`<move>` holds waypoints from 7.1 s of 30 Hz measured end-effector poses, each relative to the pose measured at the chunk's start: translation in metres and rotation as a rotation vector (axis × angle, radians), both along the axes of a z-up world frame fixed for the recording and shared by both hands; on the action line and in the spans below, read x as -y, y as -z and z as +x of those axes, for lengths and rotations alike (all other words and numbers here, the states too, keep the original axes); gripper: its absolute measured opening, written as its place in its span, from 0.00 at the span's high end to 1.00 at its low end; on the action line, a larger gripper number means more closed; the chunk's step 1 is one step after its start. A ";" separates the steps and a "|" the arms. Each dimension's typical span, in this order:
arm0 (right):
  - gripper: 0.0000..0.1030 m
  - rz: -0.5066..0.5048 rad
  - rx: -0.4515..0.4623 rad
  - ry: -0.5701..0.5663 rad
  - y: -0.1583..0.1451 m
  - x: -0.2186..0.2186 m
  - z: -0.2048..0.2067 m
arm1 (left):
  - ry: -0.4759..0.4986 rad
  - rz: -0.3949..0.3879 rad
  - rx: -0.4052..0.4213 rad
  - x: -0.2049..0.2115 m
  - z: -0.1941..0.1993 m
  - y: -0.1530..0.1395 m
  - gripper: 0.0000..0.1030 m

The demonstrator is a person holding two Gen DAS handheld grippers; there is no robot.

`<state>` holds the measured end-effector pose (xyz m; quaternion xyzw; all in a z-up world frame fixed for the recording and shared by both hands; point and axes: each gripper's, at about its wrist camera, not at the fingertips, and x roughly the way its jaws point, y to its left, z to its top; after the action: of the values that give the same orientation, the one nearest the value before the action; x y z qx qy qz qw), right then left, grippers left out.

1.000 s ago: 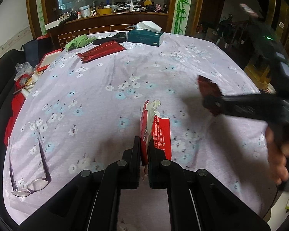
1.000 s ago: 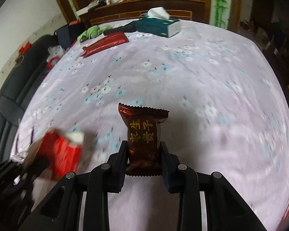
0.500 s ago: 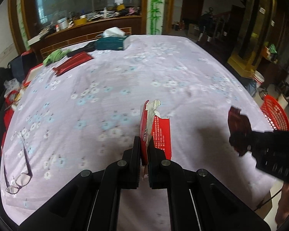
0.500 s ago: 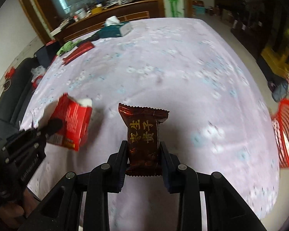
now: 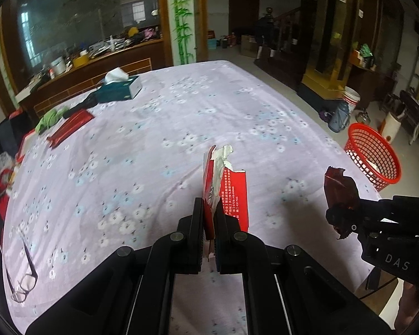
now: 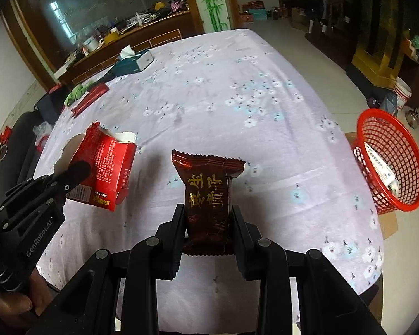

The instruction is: Collect trash

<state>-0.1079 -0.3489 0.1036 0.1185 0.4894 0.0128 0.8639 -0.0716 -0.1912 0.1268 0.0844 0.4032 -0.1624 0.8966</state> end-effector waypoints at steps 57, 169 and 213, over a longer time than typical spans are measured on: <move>0.68 0.074 0.084 0.255 -0.023 0.153 -0.053 | 0.265 0.063 0.080 0.163 -0.015 -0.022 0.95; 0.16 -0.361 0.087 0.587 -0.062 0.156 -0.121 | 0.387 0.010 0.241 0.149 -0.051 -0.051 0.05; 0.16 -0.362 0.065 0.563 -0.058 0.152 -0.108 | 0.383 0.014 0.230 0.148 -0.051 -0.047 0.05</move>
<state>-0.2159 -0.5004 0.1620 0.0929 0.4039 -0.3096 0.8558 -0.1227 -0.3393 0.1742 0.1834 0.2761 -0.3161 0.8889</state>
